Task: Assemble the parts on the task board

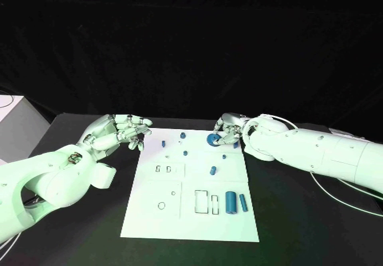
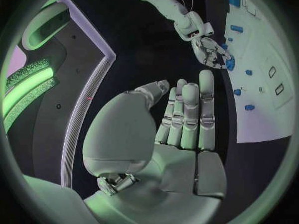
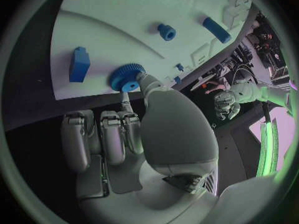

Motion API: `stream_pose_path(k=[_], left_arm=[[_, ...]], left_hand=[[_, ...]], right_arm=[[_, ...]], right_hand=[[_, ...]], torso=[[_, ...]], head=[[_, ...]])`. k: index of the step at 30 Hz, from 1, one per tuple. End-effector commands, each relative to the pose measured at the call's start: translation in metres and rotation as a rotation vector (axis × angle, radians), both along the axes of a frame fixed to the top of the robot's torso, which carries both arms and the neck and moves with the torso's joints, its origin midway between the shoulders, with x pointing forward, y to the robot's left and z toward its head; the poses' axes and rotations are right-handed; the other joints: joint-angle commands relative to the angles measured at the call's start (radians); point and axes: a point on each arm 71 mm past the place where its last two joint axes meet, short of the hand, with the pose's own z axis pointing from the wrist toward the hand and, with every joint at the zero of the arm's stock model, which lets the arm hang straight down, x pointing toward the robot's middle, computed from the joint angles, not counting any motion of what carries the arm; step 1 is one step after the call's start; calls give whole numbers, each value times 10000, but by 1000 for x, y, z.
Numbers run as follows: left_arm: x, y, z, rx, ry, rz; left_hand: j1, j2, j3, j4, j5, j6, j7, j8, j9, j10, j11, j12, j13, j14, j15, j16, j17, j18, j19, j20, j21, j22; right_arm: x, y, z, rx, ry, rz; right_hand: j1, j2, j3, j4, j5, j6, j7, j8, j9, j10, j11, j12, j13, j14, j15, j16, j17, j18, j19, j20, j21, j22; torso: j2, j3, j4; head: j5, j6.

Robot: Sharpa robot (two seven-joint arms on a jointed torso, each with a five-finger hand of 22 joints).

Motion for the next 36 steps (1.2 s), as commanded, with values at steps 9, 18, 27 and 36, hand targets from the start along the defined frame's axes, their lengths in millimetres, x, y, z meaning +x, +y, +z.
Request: stream_pose_path(k=[9,18,27,36], left_arm=[[-1,-3,1,-45,-37,-203],[0,-2,1,-18,-53,-212],[-1,-5,1,-30,-40,-283],[0,-9,1,-44,-34,-364]], left_hand=[[-41,19,44,-31,-43,-70,6,26,10,-43,-5,31,11,-39,28,64,9,49,-64,17,46,11],[-41,19,44,-31,-43,-70,6,26,10,-43,-5,31,11,-39,28,64,9,49,-64,17,46,11],[-41,19,44,-31,-43,-70,6,26,10,-43,-5,31,11,-39,28,64,9,49,-64,17,46,11],[-41,19,44,-31,-43,-70,6,26,10,-43,-5,31,11,-39,28,64,9,49,-64,17,46,11]], right_arm=[[-5,9,4,15,-1287,621],[-16,31,14,337,-2879,1338],[-22,70,18,378,-3302,1848],[-21,103,12,249,-3264,2039]], right_hand=[[309,-15,1660,-481,9,678,-293,471,260,1062,-286,35,2633,1023,-282,53,2544,-220,895,-299,166,2351],[66,-181,2051,-663,-8,752,-340,615,359,1062,-331,35,2633,1027,-323,58,2560,-254,963,-342,263,2478],[-101,-290,2154,-707,-95,720,-343,634,382,1062,-336,35,2633,1028,-330,59,2563,-257,968,-353,269,2487],[-190,-346,2217,-736,-159,674,-335,625,386,1062,-333,35,2633,1023,-329,52,2543,-269,993,-355,305,2534]], torso=[[-7,-2,-2],[-4,-5,-2],[-8,-20,7],[9,-25,24]], head=[[3,29],[49,55],[65,75],[45,91]])
